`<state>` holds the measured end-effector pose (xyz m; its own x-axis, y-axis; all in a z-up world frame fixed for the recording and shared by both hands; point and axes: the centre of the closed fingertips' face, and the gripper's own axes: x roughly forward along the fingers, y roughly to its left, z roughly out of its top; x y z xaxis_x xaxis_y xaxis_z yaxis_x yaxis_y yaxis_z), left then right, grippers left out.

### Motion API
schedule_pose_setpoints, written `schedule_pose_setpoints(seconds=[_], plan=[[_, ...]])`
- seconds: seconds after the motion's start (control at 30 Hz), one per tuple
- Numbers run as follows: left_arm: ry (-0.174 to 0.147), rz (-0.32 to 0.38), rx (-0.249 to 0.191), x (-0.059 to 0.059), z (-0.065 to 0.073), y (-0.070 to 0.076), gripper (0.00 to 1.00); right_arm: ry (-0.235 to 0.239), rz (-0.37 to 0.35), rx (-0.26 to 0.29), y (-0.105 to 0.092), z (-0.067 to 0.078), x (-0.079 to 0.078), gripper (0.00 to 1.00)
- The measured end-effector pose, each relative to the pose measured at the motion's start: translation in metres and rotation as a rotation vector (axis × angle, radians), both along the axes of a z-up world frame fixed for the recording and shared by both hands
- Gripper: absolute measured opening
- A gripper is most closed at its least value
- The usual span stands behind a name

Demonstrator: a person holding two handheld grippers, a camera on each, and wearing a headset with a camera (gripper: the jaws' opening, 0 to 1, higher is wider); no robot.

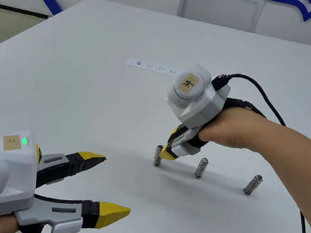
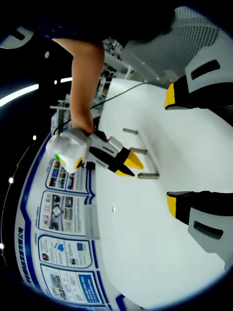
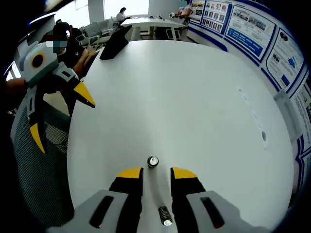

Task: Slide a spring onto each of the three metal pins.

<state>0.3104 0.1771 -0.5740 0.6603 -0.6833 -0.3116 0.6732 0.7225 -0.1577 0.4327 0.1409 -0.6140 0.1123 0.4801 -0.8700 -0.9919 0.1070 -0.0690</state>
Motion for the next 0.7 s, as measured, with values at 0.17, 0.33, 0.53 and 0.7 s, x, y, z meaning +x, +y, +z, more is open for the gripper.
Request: schedule_pose_setpoints(seconds=[0.17, 0.33, 0.53, 0.7], plan=[[-0.001, 0.0, -0.004, 0.0, 0.001, 0.0, 0.7, -0.013, -0.023, 0.014, -0.01, 0.004, 0.003, 0.24], [0.0, -0.004, -0.002, 0.0, 0.0, 0.0, 0.7, -0.032, -0.046, 0.028, -0.02, 0.008, 0.007, 0.27], [-0.001, -0.004, -0.003, 0.001, 0.0, 0.0, 0.7, -0.045, -0.071, 0.041, -0.032, 0.012, 0.009, 0.31], [0.0, -0.007, -0.006, 0.001, 0.0, 0.0, 0.7, -0.054, -0.093, 0.048, -0.044, 0.015, 0.008, 0.32]])
